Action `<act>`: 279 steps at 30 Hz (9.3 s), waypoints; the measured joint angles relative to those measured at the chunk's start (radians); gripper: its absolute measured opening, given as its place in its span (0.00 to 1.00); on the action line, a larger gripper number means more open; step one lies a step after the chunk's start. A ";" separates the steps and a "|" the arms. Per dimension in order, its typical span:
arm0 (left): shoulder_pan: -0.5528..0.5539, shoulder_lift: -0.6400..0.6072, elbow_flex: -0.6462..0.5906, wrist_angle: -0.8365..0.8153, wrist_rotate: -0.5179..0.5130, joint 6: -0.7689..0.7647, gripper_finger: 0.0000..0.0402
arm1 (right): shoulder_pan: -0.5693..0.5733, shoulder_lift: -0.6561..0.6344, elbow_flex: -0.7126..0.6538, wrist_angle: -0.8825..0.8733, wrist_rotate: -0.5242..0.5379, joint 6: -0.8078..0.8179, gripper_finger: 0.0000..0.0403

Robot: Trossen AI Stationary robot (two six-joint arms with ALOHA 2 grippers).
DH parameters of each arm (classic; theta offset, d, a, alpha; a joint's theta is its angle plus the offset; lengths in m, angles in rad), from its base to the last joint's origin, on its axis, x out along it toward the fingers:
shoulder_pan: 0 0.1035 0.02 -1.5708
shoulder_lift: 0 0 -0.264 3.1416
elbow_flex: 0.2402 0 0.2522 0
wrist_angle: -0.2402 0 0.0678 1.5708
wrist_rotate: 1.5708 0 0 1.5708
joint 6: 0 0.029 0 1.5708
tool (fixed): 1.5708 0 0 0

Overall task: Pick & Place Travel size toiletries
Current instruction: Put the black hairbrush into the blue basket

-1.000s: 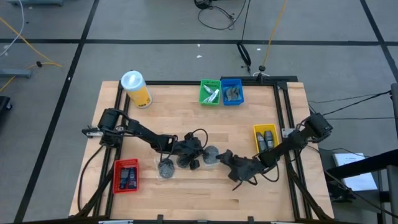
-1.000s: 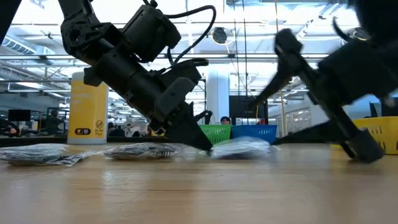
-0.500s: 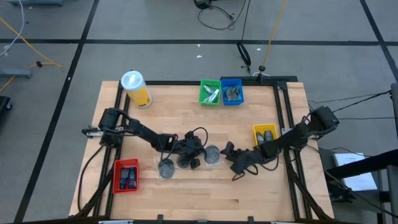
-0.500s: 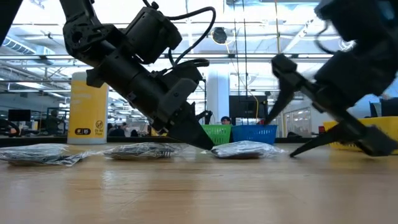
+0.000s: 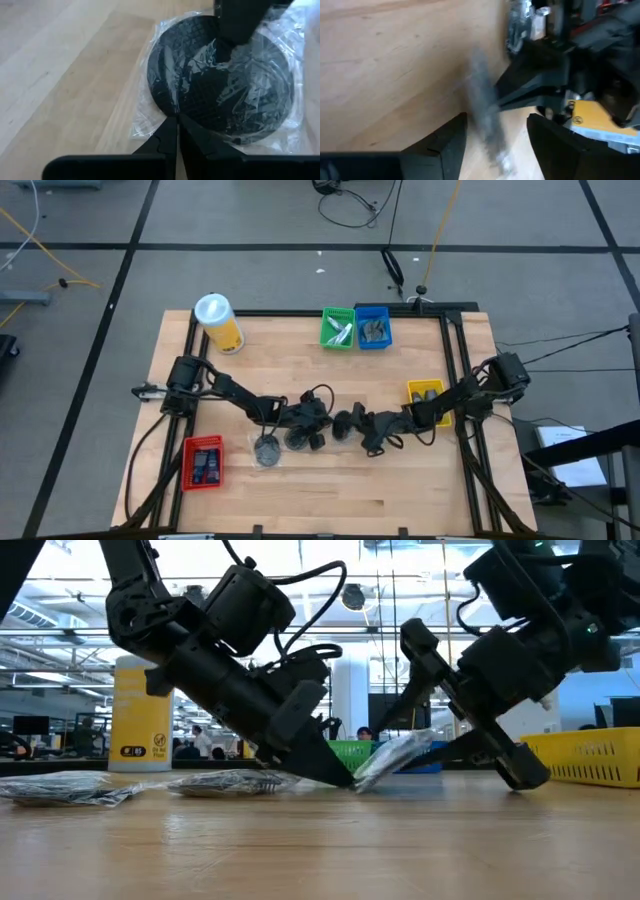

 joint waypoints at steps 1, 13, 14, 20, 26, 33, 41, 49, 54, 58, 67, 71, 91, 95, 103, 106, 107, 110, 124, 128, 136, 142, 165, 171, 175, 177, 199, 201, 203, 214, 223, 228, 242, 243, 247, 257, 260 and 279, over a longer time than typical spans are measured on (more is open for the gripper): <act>0.000 0.007 0.000 0.007 0.000 -0.002 0.05 | 0.001 0.008 0.000 0.017 -0.001 0.000 0.46; 0.000 -0.061 -0.003 -0.084 0.000 0.019 0.05 | 0.046 -0.004 -0.002 0.014 0.071 0.512 0.05; -0.002 -0.087 -0.004 -0.121 -0.014 0.025 0.05 | 0.047 -0.019 -0.003 -0.010 0.114 0.580 0.05; -0.048 -0.252 -0.002 -0.336 -0.240 0.010 0.05 | -0.009 -0.225 -0.003 -0.292 0.212 0.875 0.09; -0.115 -0.277 -0.003 -0.353 -0.384 0.019 0.05 | -0.276 -0.543 -0.003 -0.492 0.199 1.087 0.06; -0.132 -0.265 -0.003 -0.348 -0.391 0.025 0.05 | -0.830 -0.688 0.022 -0.531 -0.273 1.261 0.08; -0.124 -0.265 -0.003 -0.333 -0.404 0.049 0.05 | -1.120 -0.419 0.125 -0.513 -0.575 1.400 0.07; -0.124 -0.265 -0.003 -0.332 -0.397 0.051 0.05 | -1.212 -0.199 0.252 -0.516 -0.743 1.496 0.10; -0.124 -0.265 -0.003 -0.333 -0.397 0.051 0.05 | -1.210 -0.116 0.287 -0.519 -0.757 1.512 0.09; -0.126 -0.265 -0.003 -0.333 -0.394 0.051 0.05 | -1.212 -0.091 0.287 -0.530 -0.757 1.506 0.13; -0.126 -0.265 -0.003 -0.332 -0.394 0.045 0.05 | -1.225 -0.151 0.287 -0.595 -0.756 1.464 0.47; -0.126 -0.265 -0.003 -0.332 -0.394 0.045 0.05 | -1.234 -0.239 0.287 -0.665 -0.727 1.461 0.58; -0.123 -0.266 -0.002 -0.324 -0.394 0.027 0.05 | -1.082 -0.176 0.287 -0.619 -0.288 1.282 0.06; -0.123 -0.266 -0.002 -0.325 -0.394 0.029 0.05 | -1.081 -0.100 0.287 -0.574 -0.283 1.257 0.01; -0.123 -0.266 -0.002 -0.327 -0.394 0.026 0.05 | -1.073 -0.053 0.287 -0.563 -0.283 1.183 0.04; -0.123 -0.266 -0.002 -0.327 -0.394 0.026 0.05 | -1.056 -0.100 0.286 -0.566 -0.283 1.164 0.04; -0.123 -0.266 -0.002 -0.327 -0.394 0.027 0.05 | -1.046 -0.122 0.286 -0.563 -0.283 1.155 0.04; -0.123 -0.266 -0.002 -0.327 -0.395 0.030 0.05 | -1.013 -0.197 0.286 -0.566 -0.278 1.140 0.04; -0.206 -0.333 -0.002 -0.424 -0.399 0.084 0.05 | -0.537 -0.442 0.101 -0.490 -0.268 1.153 0.01; -0.267 -0.359 0.000 -0.443 -0.392 0.157 0.05 | -0.309 -0.412 -0.010 -0.342 -0.198 1.165 0.00; -0.363 -0.362 -0.001 -0.653 -0.419 -0.002 0.05 | 0.015 -0.242 -0.090 -0.041 -0.123 1.117 0.01; -0.321 -0.355 -0.002 -0.948 -0.285 -0.386 0.05 | 0.078 -0.051 -0.028 0.155 -0.126 1.024 0.07; -0.230 -0.297 -0.116 -0.482 -0.172 -0.265 0.05 | 0.041 0.250 0.360 -0.073 0.006 0.319 0.55; -0.207 -0.220 -0.115 -0.369 -0.161 -0.243 0.05 | 0.055 0.250 0.360 -0.131 0.013 0.117 0.52; -0.191 -0.185 -0.114 -0.331 -0.152 -0.243 0.05 | 0.077 0.225 0.359 -0.190 0.088 0.144 0.54; -0.188 -0.180 -0.112 -0.327 -0.146 -0.243 0.05 | 0.082 0.193 0.357 -0.260 0.079 0.165 0.55; -0.177 -0.171 -0.117 -0.218 -0.154 -0.182 0.05 | 0.053 0.172 0.353 -0.221 0.053 0.190 0.21; -0.177 -0.172 -0.117 -0.218 -0.183 -0.175 0.05 | 0.054 0.172 0.353 -0.239 0.055 0.255 0.11; -0.177 -0.194 -0.118 -0.231 -0.192 -0.157 0.05 | 0.060 0.170 0.355 -0.261 0.066 0.343 0.05; -0.193 -0.476 -0.118 -0.487 -0.488 -0.121 0.05 | 0.023 -0.103 0.286 -0.590 0.247 0.805 0.06; -0.217 -0.429 -0.119 -0.465 -0.608 -0.121 0.05 | -0.551 -0.573 0.158 -0.641 0.110 1.173 0.10; -0.201 -0.405 -0.117 -0.421 -0.600 -0.100 0.05 | -0.947 -0.564 0.158 -0.625 -0.357 1.391 0.07; -0.193 -0.403 -0.117 -0.438 -0.597 -0.108 0.05 | -1.165 -0.222 0.157 -0.395 -0.676 1.650 0.12; -0.193 -0.403 -0.117 -0.437 -0.596 -0.108 0.05 | -1.166 -0.212 0.157 -0.396 -0.675 1.658 0.12; -0.198 -0.403 -0.117 -0.438 -0.596 -0.111 0.05 | -1.166 -0.201 0.157 -0.416 -0.672 1.640 0.17; -0.198 -0.403 -0.117 -0.437 -0.573 -0.111 0.05 | -1.193 -0.227 0.157 -0.453 -0.676 1.565 0.55; -0.198 -0.403 -0.117 -0.437 -0.572 -0.111 0.05 | -1.198 -0.287 0.158 -0.506 -0.644 1.533 0.60; -0.175 -0.403 -0.117 -0.430 -0.572 -0.132 0.05 | -1.012 -0.310 0.164 -0.468 -0.334 1.315 0.09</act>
